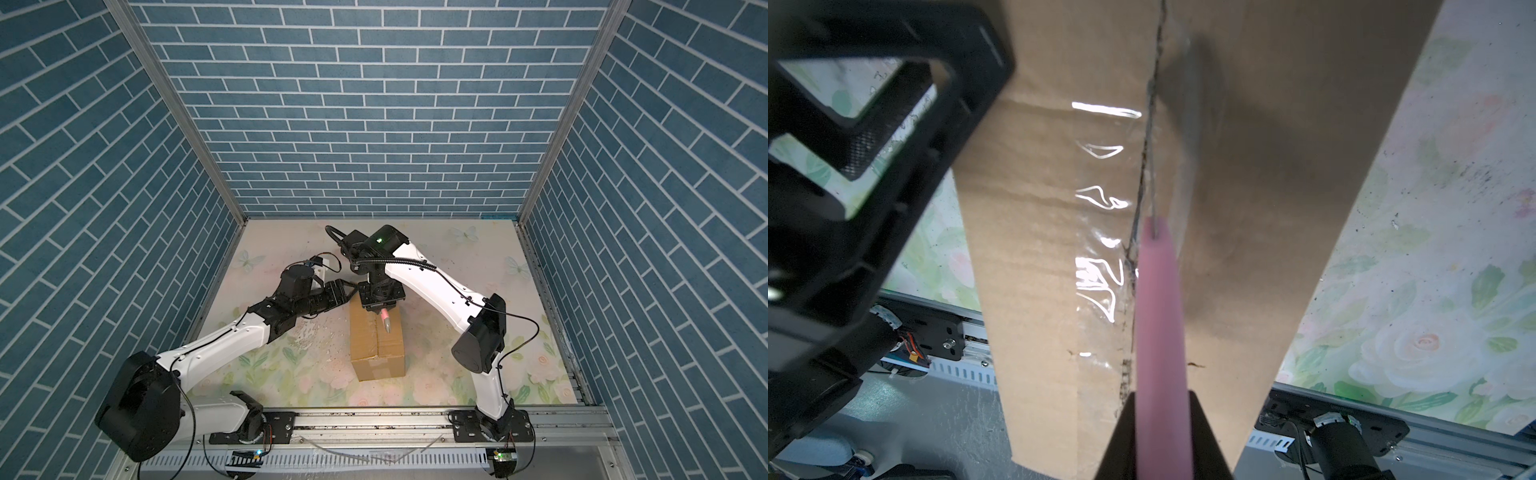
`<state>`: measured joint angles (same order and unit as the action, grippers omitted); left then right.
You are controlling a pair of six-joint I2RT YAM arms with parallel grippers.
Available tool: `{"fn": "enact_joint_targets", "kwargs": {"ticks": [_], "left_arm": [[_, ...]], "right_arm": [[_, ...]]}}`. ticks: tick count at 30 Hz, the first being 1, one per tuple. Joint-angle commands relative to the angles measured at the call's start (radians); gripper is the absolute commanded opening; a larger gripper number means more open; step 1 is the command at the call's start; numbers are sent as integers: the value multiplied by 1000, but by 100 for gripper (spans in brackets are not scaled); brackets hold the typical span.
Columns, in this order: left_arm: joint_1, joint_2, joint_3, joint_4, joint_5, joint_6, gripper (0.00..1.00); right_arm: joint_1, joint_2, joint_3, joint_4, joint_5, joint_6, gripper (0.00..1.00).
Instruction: Unpack the express box
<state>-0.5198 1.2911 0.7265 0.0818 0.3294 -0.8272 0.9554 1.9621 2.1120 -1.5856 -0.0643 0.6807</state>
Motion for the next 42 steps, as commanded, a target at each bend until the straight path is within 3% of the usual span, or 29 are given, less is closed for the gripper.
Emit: {"fn": "enact_joint_targets", "kwargs": {"ticks": [1, 12, 20, 27, 33, 42], "left_arm": [[-2, 16, -25, -36, -29, 3, 67], [-1, -64, -65, -26, 22, -32, 80], [-2, -163, -129, 87, 103, -102, 79], [-45, -132, -148, 187, 134, -133, 78], [-91, -64, -145, 251, 118, -146, 76], [-123, -50, -139, 169, 13, -117, 70]], "right_arm": [[7, 3, 10, -119, 10, 0, 0], [6, -2, -43, -85, -7, -4, 0], [6, 9, -31, -83, -10, -3, 0], [6, 11, -33, -83, -9, 1, 0], [7, 13, -35, -88, -12, 3, 0], [6, 31, -16, -104, -19, -1, 0]]}}
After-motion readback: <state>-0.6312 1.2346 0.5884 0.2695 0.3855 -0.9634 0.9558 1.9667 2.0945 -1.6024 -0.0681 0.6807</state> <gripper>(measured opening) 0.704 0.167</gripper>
